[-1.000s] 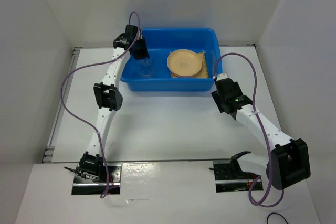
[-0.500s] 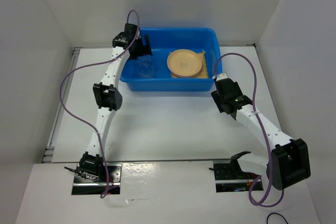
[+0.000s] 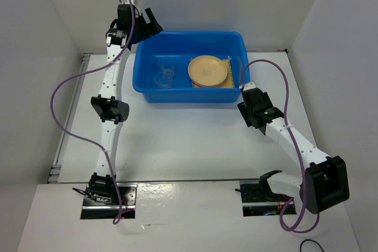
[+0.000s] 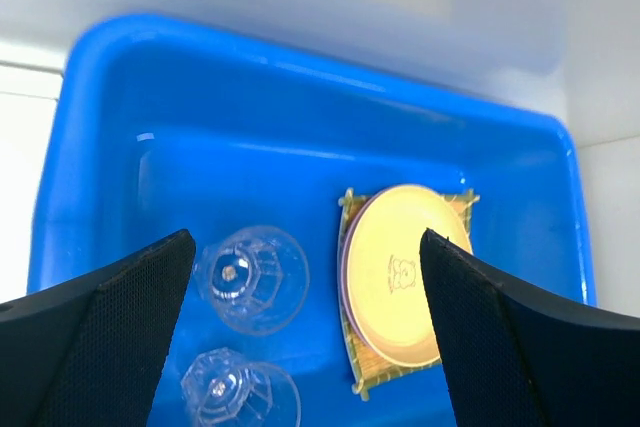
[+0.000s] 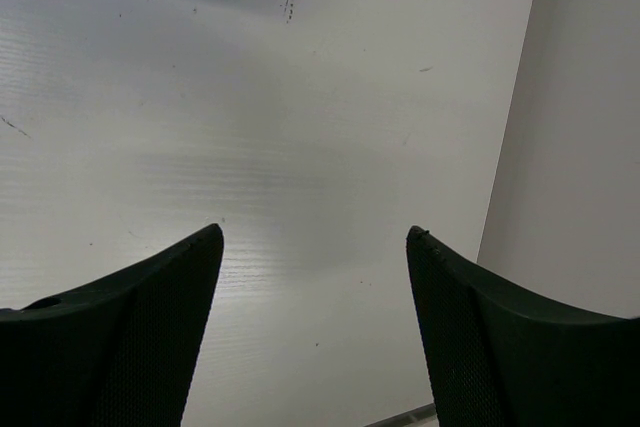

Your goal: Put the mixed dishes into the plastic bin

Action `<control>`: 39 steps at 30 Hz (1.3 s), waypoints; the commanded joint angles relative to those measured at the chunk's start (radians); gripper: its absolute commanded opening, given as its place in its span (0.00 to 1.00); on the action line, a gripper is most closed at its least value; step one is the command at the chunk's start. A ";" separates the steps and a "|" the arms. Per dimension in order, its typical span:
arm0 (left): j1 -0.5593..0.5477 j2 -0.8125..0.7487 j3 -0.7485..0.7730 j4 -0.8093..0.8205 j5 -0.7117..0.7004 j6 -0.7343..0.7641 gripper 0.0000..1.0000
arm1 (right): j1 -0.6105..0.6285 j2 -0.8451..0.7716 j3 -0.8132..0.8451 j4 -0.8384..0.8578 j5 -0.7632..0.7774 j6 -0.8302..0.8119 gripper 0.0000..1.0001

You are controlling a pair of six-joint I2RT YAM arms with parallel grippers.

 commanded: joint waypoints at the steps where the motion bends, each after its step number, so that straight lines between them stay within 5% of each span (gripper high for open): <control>1: -0.024 0.047 0.031 -0.062 0.000 -0.006 0.99 | 0.010 0.001 0.006 0.022 0.022 0.017 0.79; 9: -0.024 -0.112 0.045 -0.137 -0.117 0.080 0.99 | 0.010 0.001 0.006 0.022 0.022 0.017 0.79; 12: -0.074 -0.211 0.045 -0.261 -0.322 0.138 0.99 | 0.010 0.001 0.017 0.013 0.000 0.017 0.79; 15: -0.125 -0.330 0.045 -0.442 -0.583 0.042 0.99 | -0.015 -0.008 0.052 -0.027 -0.061 -0.010 0.79; 19: -0.184 -0.548 -0.080 -0.468 -0.641 0.018 0.99 | -0.099 -0.008 0.260 -0.111 -0.220 -0.019 0.79; 20: -0.197 -0.588 -0.132 -0.468 -0.642 0.018 0.99 | -0.124 -0.008 0.299 -0.152 -0.268 -0.029 0.81; 21: -0.233 -0.664 -0.259 -0.468 -0.678 0.018 0.99 | -0.166 -0.020 0.361 -0.170 -0.370 -0.029 0.99; 23: -0.281 -0.753 -0.436 -0.468 -0.756 -0.023 0.99 | -0.182 -0.057 0.395 -0.217 -0.469 -0.048 0.99; 25: -0.358 -0.934 -0.782 -0.375 -0.855 -0.035 0.99 | -0.182 -0.077 0.417 -0.245 -0.565 -0.061 0.99; 28: -0.369 -1.255 -1.254 -0.076 -0.766 0.006 0.99 | -0.194 -0.117 0.417 -0.254 -0.610 -0.041 0.99; 32: -0.369 -1.594 -1.605 0.179 -0.666 0.053 0.99 | -0.213 -0.172 0.399 -0.233 -0.619 -0.022 0.99; 39: -0.359 -1.647 -1.698 0.064 -0.553 0.012 0.99 | -0.213 -0.252 0.317 -0.210 -0.601 -0.022 0.99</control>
